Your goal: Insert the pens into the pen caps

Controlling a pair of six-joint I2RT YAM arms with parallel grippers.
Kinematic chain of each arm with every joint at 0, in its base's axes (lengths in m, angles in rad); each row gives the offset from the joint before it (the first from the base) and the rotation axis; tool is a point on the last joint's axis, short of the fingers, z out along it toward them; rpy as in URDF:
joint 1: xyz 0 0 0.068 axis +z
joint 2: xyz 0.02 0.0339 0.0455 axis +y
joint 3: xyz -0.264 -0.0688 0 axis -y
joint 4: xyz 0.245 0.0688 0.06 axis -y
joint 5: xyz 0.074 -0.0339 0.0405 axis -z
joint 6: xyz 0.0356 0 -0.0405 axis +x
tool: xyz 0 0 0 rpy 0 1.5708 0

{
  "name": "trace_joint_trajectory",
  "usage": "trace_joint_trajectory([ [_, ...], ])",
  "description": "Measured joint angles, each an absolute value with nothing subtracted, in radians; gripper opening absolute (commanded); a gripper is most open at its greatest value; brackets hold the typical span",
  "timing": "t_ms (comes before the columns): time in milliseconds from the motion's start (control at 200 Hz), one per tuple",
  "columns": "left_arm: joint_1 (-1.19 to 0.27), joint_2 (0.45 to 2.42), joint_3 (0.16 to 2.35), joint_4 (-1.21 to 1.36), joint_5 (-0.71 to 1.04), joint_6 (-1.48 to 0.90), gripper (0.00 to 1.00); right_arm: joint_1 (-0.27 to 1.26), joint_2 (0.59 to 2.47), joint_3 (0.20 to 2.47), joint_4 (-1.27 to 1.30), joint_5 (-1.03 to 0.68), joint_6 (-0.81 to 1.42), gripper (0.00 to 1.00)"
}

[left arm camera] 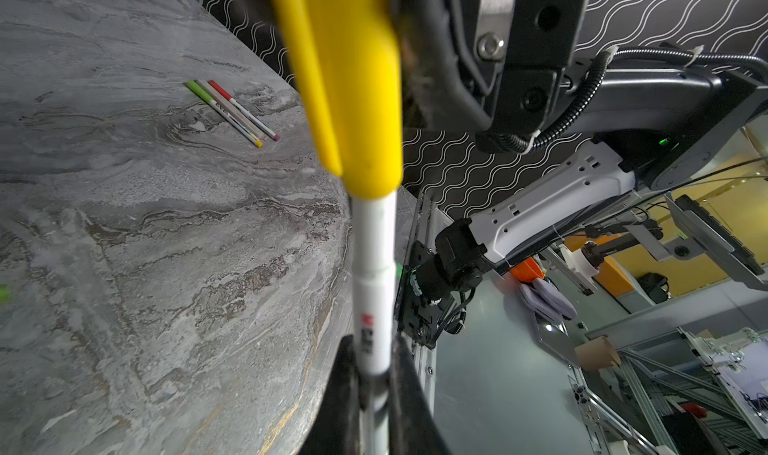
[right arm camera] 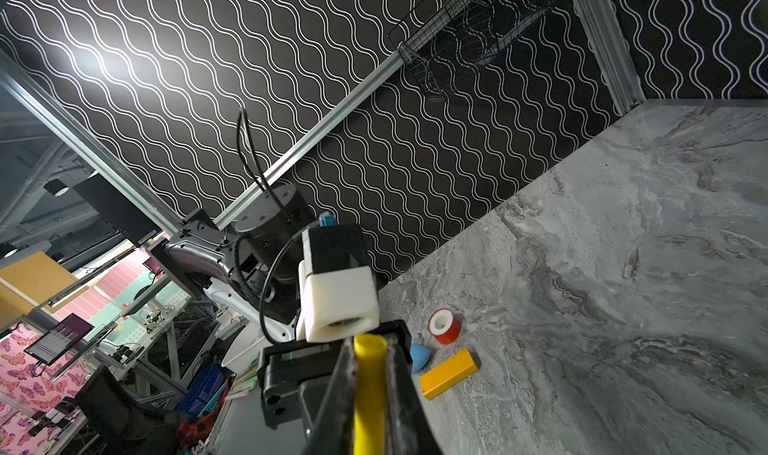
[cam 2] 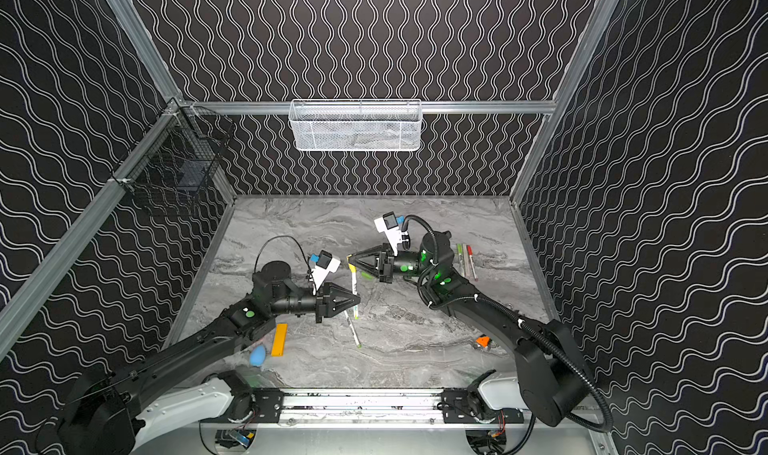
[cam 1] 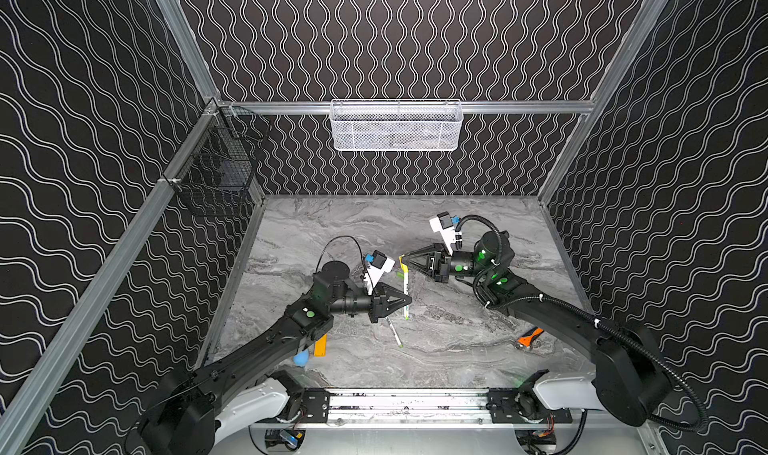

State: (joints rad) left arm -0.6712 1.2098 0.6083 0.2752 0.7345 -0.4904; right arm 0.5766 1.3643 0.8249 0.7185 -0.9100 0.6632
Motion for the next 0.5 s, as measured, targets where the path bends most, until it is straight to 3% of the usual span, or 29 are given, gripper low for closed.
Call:
trace_joint_trajectory([
  [500,-0.668,1.185,0.632,0.213,0.683,-0.483,0.0,0.587,1.366,0.757,0.842,-0.842,0.794,0.1],
])
